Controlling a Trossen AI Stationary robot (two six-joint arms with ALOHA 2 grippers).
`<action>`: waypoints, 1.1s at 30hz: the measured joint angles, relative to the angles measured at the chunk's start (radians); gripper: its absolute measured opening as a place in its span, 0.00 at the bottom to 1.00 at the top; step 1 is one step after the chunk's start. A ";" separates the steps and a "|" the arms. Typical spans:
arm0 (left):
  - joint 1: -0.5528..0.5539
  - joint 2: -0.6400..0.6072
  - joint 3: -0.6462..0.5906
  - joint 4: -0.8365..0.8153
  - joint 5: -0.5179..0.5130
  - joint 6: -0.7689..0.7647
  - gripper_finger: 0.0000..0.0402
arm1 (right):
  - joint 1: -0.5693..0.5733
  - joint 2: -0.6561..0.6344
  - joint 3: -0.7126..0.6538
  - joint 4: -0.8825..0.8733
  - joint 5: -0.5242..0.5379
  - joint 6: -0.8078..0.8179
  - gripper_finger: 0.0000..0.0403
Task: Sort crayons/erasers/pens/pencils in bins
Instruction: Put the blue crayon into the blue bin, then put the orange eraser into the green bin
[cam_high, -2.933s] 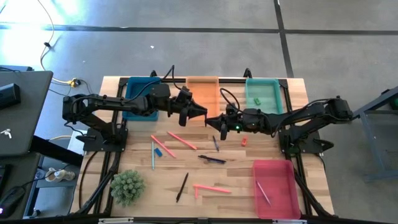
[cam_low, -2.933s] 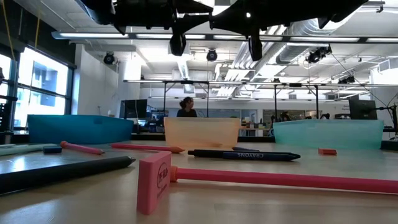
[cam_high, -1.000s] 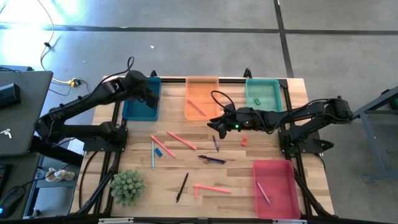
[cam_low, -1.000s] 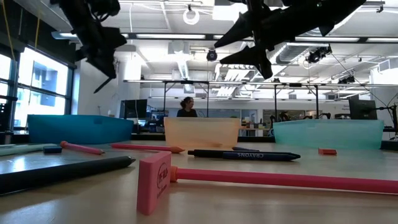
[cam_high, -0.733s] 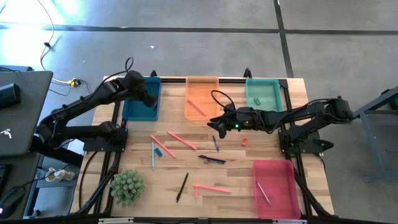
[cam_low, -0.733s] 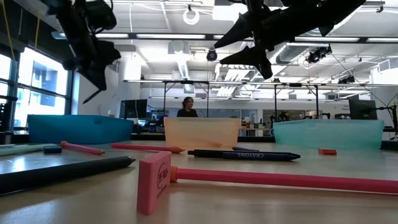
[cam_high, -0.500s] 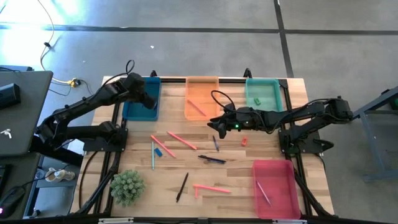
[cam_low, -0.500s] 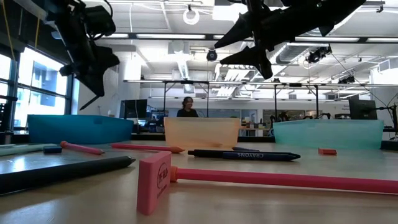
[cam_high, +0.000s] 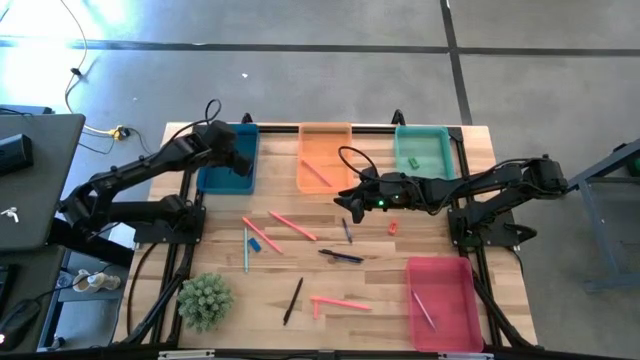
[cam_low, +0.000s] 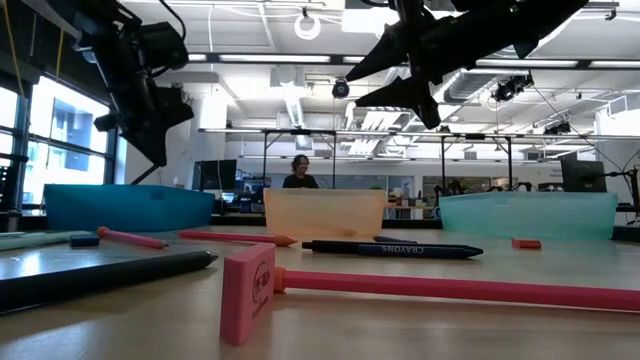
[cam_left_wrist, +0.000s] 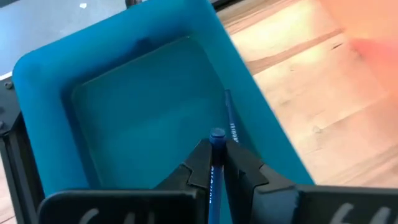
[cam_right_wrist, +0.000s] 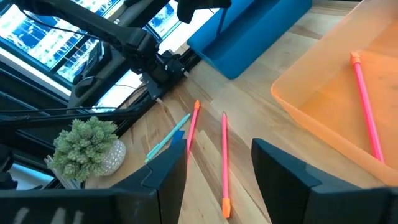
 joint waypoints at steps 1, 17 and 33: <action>0.000 0.014 0.000 0.000 -0.005 0.000 0.04 | 0.000 0.000 0.000 0.000 0.000 0.000 0.43; 0.000 0.115 0.000 0.086 0.003 0.036 0.17 | 0.000 0.000 0.000 -0.019 -0.001 0.000 0.43; 0.000 0.112 0.087 0.004 0.020 0.098 0.37 | 0.000 -0.047 0.002 -0.065 -0.026 0.009 0.43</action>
